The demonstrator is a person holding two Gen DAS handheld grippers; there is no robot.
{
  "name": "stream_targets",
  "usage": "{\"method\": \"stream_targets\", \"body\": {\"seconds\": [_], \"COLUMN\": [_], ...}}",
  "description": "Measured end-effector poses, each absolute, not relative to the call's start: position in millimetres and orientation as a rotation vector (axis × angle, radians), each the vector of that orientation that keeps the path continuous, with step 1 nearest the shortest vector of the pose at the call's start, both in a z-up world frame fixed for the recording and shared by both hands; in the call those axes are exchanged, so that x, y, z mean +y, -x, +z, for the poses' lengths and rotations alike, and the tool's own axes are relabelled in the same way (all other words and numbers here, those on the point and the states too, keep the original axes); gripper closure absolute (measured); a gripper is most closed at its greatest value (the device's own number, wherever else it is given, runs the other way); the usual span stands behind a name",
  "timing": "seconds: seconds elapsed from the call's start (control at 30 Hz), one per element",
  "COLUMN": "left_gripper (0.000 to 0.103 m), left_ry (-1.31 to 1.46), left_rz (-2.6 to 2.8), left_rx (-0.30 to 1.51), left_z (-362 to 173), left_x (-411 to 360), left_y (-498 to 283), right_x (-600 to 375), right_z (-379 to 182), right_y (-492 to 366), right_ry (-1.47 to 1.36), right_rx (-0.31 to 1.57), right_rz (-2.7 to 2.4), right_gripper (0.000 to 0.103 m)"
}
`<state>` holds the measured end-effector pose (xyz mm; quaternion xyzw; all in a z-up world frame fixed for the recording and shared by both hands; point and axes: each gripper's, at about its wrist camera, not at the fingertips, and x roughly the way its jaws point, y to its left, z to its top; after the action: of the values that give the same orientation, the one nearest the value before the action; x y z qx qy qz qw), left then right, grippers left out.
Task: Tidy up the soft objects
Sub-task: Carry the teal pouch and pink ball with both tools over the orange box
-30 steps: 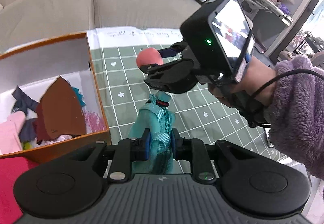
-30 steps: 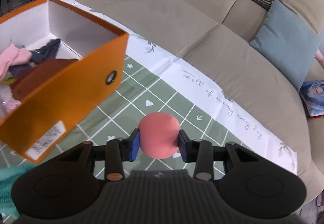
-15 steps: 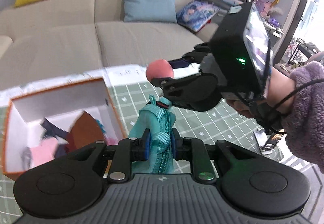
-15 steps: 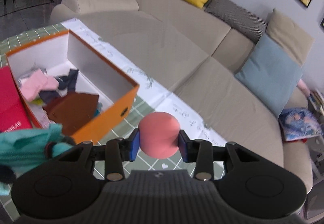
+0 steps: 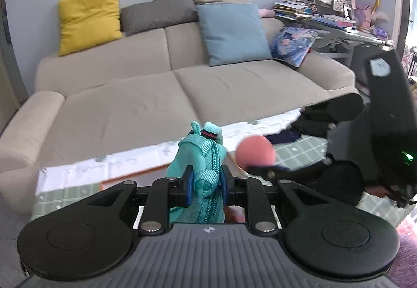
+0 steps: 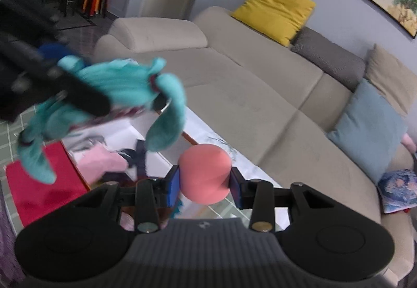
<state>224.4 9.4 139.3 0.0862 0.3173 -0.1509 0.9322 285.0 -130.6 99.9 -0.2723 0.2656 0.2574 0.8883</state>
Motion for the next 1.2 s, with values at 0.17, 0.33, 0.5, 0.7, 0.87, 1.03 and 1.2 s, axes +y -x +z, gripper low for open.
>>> {"method": "stream_targets", "body": {"seconds": [0.17, 0.33, 0.5, 0.7, 0.87, 1.03, 1.2], "left_gripper": [0.081, 0.081, 0.081, 0.081, 0.080, 0.070, 0.057], "left_ry": [-0.210, -0.242, -0.310, -0.362, -0.346, -0.308, -0.283], "left_rz": [-0.295, -0.325, -0.316, -0.283, -0.259, -0.243, -0.230], "left_rx": [0.657, 0.731, 0.800, 0.893, 0.938, 0.942, 0.909], "left_z": [126.0, 93.4, 52.3, 9.4, -8.9, -8.3, 10.8], "left_x": [37.9, 55.5, 64.3, 74.3, 89.6, 96.7, 103.6], "left_y": [-251.3, -286.9, -314.4, -332.2, -336.5, -336.0, -326.1], "right_x": [-104.2, -88.7, -67.5, -48.1, -36.0, -32.3, -30.5], "right_z": [84.8, 57.3, 25.0, -8.5, -29.8, -36.6, -30.5], "right_y": [-299.3, -326.6, -350.8, -375.6, -387.0, -388.4, -379.7], "right_ry": [0.563, 0.548, 0.539, 0.509, 0.519, 0.531, 0.563], "right_rx": [0.592, 0.680, 0.775, 0.847, 0.881, 0.892, 0.876], "right_rz": [0.569, 0.587, 0.607, 0.616, 0.622, 0.623, 0.625], "right_gripper": [0.063, 0.063, 0.062, 0.061, 0.059, 0.055, 0.051]}}
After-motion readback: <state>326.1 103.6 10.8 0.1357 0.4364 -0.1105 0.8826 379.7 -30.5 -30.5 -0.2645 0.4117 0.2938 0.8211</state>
